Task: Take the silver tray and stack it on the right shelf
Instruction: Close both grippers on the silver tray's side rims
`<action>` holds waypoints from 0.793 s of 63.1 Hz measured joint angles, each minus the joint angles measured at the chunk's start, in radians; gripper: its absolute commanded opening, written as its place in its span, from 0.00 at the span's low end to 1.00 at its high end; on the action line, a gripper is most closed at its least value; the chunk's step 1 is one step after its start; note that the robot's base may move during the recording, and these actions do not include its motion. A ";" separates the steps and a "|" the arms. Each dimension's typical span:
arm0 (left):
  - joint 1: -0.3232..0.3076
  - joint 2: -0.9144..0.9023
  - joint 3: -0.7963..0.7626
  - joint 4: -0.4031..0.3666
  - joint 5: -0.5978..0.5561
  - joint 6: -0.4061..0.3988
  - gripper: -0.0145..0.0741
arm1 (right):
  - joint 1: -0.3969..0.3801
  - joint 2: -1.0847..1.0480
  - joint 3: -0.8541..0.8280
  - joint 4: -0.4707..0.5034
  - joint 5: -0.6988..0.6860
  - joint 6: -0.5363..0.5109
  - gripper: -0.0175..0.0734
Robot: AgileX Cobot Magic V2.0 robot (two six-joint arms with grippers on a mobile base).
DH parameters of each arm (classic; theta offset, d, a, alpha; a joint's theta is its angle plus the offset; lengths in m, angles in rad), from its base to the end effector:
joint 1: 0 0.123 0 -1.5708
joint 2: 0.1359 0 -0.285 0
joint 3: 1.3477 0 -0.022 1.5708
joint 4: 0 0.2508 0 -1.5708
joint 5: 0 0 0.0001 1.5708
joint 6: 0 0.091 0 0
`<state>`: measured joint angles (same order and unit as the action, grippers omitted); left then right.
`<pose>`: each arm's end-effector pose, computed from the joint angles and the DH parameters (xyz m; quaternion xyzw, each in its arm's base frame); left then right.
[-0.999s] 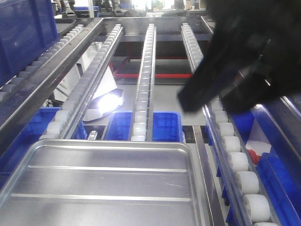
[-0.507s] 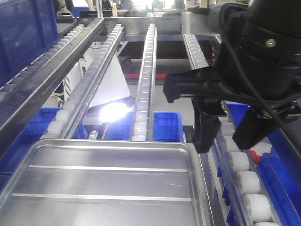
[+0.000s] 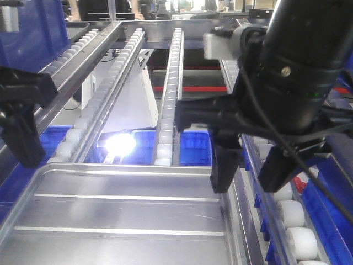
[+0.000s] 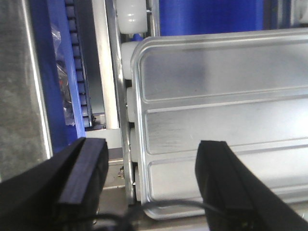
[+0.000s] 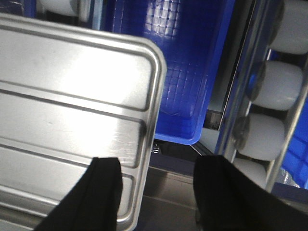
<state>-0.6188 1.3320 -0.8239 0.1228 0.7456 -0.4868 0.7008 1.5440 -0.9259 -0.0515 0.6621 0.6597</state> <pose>0.2036 -0.1357 0.2408 0.1002 0.9733 -0.0628 0.1967 0.2250 0.1861 0.2137 -0.0371 0.9813 0.1030 0.1581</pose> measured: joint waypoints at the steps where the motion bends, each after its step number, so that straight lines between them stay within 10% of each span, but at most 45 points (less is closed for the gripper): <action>1: 0.000 0.007 0.000 0.000 0.000 -0.001 0.52 | 0.000 0.004 0.000 0.000 0.000 0.000 0.68; 50: 0.000 0.217 0.000 0.045 -0.080 -0.128 0.52 | 0.000 0.148 -0.006 0.004 -0.079 0.000 0.68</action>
<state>-0.6188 1.5490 -0.8243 0.1678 0.6658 -0.6144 0.7008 1.6915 -0.9323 -0.0476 0.5830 0.6597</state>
